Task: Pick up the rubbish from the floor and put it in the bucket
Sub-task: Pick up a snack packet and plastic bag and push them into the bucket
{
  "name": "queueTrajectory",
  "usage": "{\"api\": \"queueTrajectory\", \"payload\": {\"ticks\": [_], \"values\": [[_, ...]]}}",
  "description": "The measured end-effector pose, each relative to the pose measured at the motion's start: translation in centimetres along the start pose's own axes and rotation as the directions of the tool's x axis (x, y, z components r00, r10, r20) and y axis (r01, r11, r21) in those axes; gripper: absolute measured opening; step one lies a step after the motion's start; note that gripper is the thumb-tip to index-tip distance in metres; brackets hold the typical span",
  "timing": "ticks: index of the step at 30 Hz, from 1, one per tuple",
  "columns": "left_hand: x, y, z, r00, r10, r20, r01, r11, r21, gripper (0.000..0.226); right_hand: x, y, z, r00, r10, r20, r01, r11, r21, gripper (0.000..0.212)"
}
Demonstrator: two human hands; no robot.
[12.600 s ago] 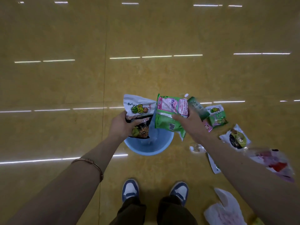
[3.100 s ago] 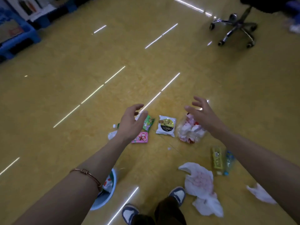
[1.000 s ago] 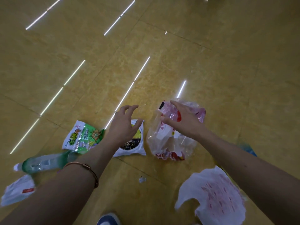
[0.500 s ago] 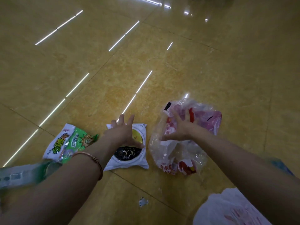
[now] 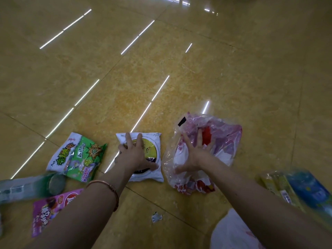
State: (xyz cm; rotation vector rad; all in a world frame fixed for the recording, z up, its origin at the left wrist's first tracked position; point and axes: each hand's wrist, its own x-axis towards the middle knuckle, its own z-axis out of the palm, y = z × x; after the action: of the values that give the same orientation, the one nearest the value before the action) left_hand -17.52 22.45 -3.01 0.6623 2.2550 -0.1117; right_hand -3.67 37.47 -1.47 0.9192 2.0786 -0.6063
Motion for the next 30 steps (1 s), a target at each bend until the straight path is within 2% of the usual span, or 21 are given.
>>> {"api": "queueTrajectory", "payload": {"ticks": [6, 9, 12, 15, 17, 20, 22, 24, 26, 28, 30], "values": [[-0.5, 0.2, 0.7, 0.997, 0.055, -0.059, -0.049, 0.995, 0.087, 0.125, -0.7, -0.3, 1.3, 0.999, -0.005, -0.047, 0.008, 0.998, 0.059, 0.129], [-0.3, -0.6, 0.5, 0.984, 0.152, -0.088, -0.144, 0.985, 0.095, 0.124, -1.2, 0.1, 1.4, 0.994, -0.057, -0.098, 0.054, 0.998, -0.035, 0.128], [-0.5, -1.9, 0.1, 0.961, 0.228, -0.157, -0.231, 0.973, -0.005, 0.121, -1.7, 1.3, 0.9, 0.973, -0.180, -0.142, 0.148, 0.966, -0.212, 0.129], [-0.7, -2.4, -0.3, 0.971, 0.072, -0.228, -0.112, 0.980, -0.165, 0.132, -1.5, 2.6, 0.2, 0.951, -0.259, -0.168, 0.200, 0.931, -0.304, 0.128], [-0.5, -2.5, -0.6, 0.985, -0.046, -0.166, 0.009, 0.976, -0.220, 0.135, -1.4, 3.1, -0.2, 0.933, -0.281, -0.225, 0.215, 0.937, -0.277, 0.130], [0.0, -2.6, -0.8, 0.991, -0.116, -0.065, 0.101, 0.973, -0.206, 0.142, -1.2, 3.3, -0.7, 0.914, -0.166, -0.371, 0.161, 0.986, -0.045, 0.137], [0.6, -2.6, -0.5, 0.993, -0.117, -0.019, 0.113, 0.981, -0.161, 0.149, -1.2, 3.3, -0.6, 0.933, -0.046, -0.358, 0.068, 0.996, 0.051, 0.141], [0.9, -2.4, -0.3, 0.995, -0.102, 0.019, 0.103, 0.978, -0.179, 0.141, -1.2, 3.2, 0.2, 0.960, 0.029, -0.277, 0.005, 0.993, 0.121, 0.143], [0.9, -1.9, -0.3, 0.998, -0.061, 0.001, 0.059, 0.968, -0.246, 0.135, -1.1, 3.2, 1.4, 0.976, 0.054, -0.211, -0.025, 0.990, 0.140, 0.141], [0.6, -1.2, -0.5, 0.996, -0.058, -0.068, 0.035, 0.954, -0.299, 0.133, -1.0, 2.9, 2.2, 0.976, 0.046, -0.213, -0.026, 0.995, 0.092, 0.138], [-0.3, -0.2, -0.9, 0.989, -0.040, -0.143, -0.012, 0.937, -0.348, 0.114, -1.0, 2.6, 2.4, 0.969, 0.040, -0.245, -0.022, 0.997, 0.075, 0.134]]}}
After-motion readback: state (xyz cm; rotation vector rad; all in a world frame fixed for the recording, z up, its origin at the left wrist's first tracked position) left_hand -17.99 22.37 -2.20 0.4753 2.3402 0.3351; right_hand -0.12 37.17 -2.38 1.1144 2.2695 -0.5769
